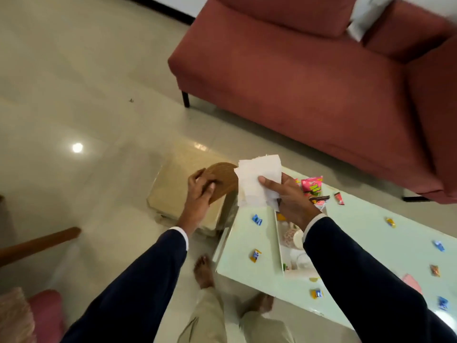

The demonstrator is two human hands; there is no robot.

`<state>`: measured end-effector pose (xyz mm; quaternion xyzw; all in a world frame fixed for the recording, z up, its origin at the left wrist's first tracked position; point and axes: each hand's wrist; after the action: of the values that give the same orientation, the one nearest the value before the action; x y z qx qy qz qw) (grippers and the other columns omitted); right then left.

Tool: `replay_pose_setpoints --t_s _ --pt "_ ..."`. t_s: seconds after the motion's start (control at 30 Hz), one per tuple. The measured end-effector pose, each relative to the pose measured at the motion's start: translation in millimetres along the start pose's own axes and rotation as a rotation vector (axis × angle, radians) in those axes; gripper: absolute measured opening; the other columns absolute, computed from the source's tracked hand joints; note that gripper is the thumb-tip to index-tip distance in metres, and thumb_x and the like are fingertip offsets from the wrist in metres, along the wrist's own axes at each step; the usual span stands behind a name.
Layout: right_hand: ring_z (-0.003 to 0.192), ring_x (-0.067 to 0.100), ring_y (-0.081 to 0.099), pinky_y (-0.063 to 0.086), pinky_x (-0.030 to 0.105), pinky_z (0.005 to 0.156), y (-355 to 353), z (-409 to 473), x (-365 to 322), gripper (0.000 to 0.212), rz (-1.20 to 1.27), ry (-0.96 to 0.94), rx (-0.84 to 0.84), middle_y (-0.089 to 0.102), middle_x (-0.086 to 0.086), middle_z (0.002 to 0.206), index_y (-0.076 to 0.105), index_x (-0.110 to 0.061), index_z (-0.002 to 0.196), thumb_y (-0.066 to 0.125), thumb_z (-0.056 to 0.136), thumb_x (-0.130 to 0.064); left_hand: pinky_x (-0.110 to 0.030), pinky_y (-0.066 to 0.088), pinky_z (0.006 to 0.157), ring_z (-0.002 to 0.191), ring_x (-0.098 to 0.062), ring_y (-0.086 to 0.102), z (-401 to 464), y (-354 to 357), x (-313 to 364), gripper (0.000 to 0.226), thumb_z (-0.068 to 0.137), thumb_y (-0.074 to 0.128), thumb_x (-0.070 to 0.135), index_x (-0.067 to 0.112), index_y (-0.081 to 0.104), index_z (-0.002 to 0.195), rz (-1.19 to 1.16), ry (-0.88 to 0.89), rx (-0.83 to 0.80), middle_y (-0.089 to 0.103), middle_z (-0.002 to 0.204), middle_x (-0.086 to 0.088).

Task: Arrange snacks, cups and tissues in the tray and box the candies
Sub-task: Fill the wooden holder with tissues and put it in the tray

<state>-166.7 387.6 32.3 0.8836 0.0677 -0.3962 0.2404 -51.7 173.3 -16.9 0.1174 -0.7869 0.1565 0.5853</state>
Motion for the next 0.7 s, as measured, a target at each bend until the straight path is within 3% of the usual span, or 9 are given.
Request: replay_pose_setpoints --t_s 0.07,0.2,0.27,0.33,0.43,0.53,0.7 --pt "0.114 0.033 0.067 0.057 0.047 0.089 -9 -21 -29 0.053 0.093 -0.067 -0.028 0.064 0.02 0.132 0.058 -0.002 0.134 0.077 0.087 -0.017 -0.06 0.048 0.107 0.135 -0.032 0.046 8 23 37 0.05 0.104 0.055 0.015 0.065 0.056 0.114 0.004 0.065 -0.054 0.034 0.142 0.0" --pt "0.114 0.038 0.066 0.058 0.044 0.085 -32 -58 -79 0.038 0.04 -0.136 0.019 0.068 0.017 0.127 0.066 -0.011 0.124 0.076 0.087 -0.015 -0.027 0.043 0.113 0.137 -0.01 0.041 17 55 109 0.037 0.099 0.06 0.031 0.065 0.058 0.113 0.153 0.26 -0.18 0.032 0.146 0.006" --pt "0.12 0.041 0.063 0.057 0.048 0.09 -47 -75 -99 0.042 0.01 -0.155 0.048 0.067 0.018 0.129 0.064 -0.01 0.127 0.076 0.086 -0.011 -0.016 0.034 0.114 0.139 -0.004 0.036 19 68 141 0.037 0.097 0.06 0.027 0.06 0.06 0.114 0.276 0.371 -0.223 0.032 0.148 0.004" --pt "0.118 0.037 0.065 0.057 0.047 0.091 -59 -90 -118 0.047 0.024 -0.183 0.008 0.066 0.018 0.131 0.064 -0.009 0.129 0.078 0.085 -0.011 -0.028 0.032 0.121 0.145 -0.014 0.034 21 82 159 0.043 0.098 0.062 0.006 0.042 0.065 0.121 0.349 0.448 -0.282 0.03 0.155 -0.001" --pt "0.113 0.034 0.068 0.059 0.041 0.084 -67 -114 -144 0.049 -0.06 -0.203 -0.02 0.068 0.016 0.128 0.064 -0.01 0.127 0.082 0.081 -0.017 -0.049 0.035 0.121 0.149 -0.028 0.031 15 111 185 0.032 0.097 0.061 -0.003 0.013 0.067 0.124 0.436 0.505 -0.34 0.026 0.161 -0.005" --pt "0.11 0.033 0.069 0.06 0.044 0.084 -71 -126 -155 0.05 -0.113 -0.26 0.062 0.07 0.014 0.125 0.058 -0.009 0.13 0.078 0.084 -0.013 -0.052 0.037 0.12 0.149 -0.027 0.031 7 140 202 0.034 0.098 0.059 -0.003 0.01 0.067 0.128 0.469 0.552 -0.343 0.026 0.16 -0.007" --pt "0.11 0.029 0.066 0.059 0.048 0.091 -76 -137 -164 0.044 -0.335 -0.34 0.24 0.065 0.008 0.126 0.052 -0.016 0.129 0.071 0.09 -0.011 -0.047 0.039 0.12 0.144 -0.024 0.037 0 166 212 0.034 0.099 0.063 0.008 0.021 0.063 0.13 0.469 0.469 -0.246 0.026 0.159 0.001"
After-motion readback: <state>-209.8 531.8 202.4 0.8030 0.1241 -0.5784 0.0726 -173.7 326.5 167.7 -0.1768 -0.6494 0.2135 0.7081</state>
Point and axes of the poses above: each hand's wrist, its own z-axis towards the middle knuckle, its own y-axis out of the palm, x = y × z
